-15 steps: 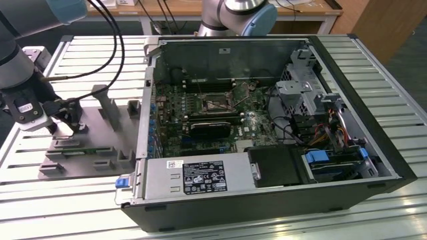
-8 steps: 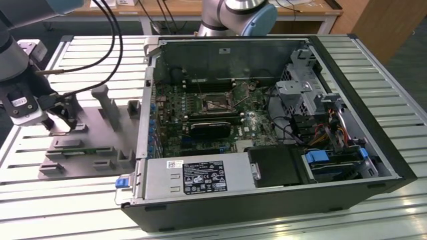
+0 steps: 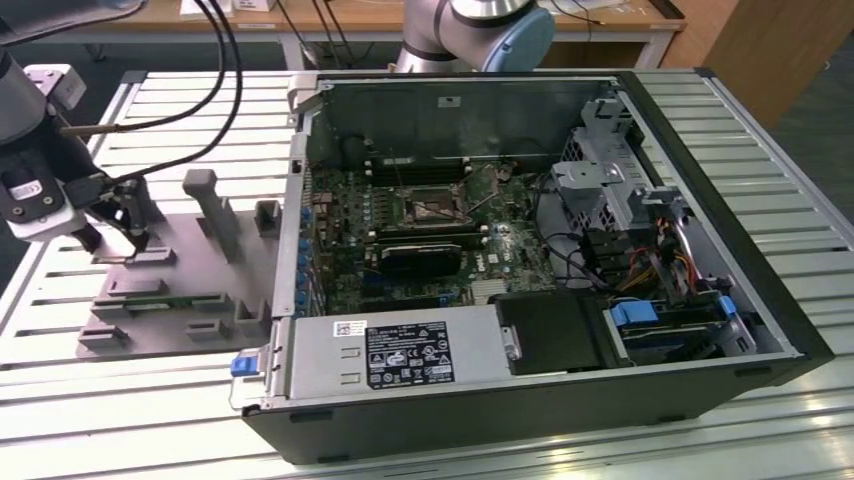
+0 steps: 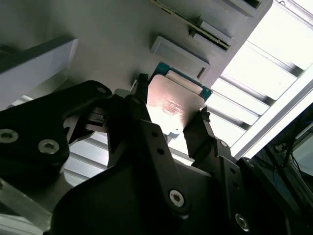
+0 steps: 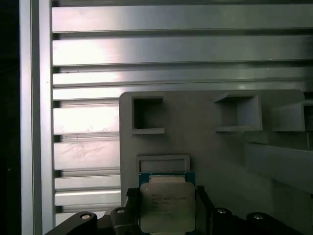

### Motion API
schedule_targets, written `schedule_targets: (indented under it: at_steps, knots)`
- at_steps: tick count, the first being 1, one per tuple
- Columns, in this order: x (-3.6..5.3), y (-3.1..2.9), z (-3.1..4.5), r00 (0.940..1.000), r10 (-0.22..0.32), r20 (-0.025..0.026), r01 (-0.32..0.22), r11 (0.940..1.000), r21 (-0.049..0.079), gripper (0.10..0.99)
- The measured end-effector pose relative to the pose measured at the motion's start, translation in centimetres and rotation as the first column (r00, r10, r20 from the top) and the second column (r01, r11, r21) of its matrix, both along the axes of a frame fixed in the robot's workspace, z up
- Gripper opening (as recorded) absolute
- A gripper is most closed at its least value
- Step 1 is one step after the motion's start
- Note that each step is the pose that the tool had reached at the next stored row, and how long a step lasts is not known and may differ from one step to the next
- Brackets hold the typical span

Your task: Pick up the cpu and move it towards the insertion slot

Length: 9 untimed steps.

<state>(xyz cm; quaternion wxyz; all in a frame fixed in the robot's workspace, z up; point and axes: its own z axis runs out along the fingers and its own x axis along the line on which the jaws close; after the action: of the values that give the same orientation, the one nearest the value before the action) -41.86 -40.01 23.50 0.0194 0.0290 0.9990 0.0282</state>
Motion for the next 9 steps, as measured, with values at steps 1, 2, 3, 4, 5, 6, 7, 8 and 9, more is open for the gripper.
schedule_targets:
  at_steps: [1, 2, 3, 4, 5, 6, 7, 8, 9]
  knots:
    - [0.0, 0.0, 0.24, 1.0, 0.0, 0.0007, 0.0, 1.0, 0.0, 0.541]
    - [0.0, 0.0, 0.5, 1.0, 0.0, 0.0013, 0.0, 1.0, 0.0, 0.541]
    - [0.0, 0.0, 0.79, 1.0, 0.0, 0.002, 0.0, 1.0, 0.0, 0.541]
    - [0.0, 0.0, 1.1, 1.0, 0.0, 0.0027, 0.0, 1.0, 0.0, 0.541]
    - [0.0, 0.0, 1.41, 1.0, 0.0, 0.0037, 0.0, 1.0, 0.0, 0.541]
    - [0.0, 0.0, 1.71, 1.0, 0.0, 0.0047, 0.0, 1.0, 0.0, 0.541]
    - [0.0, 0.0, 2.04, 1.0, 0.0, 0.0056, 0.0, 1.0, 0.0, 0.541]
    - [0.0, 0.0, 2.36, 1.0, 0.0, 0.0066, 0.0, 1.0, 0.0, 0.541]
    - [0.0, 0.0, 2.73, 1.0, 0.0, 0.008, 0.0, 1.0, 0.0, 0.541]
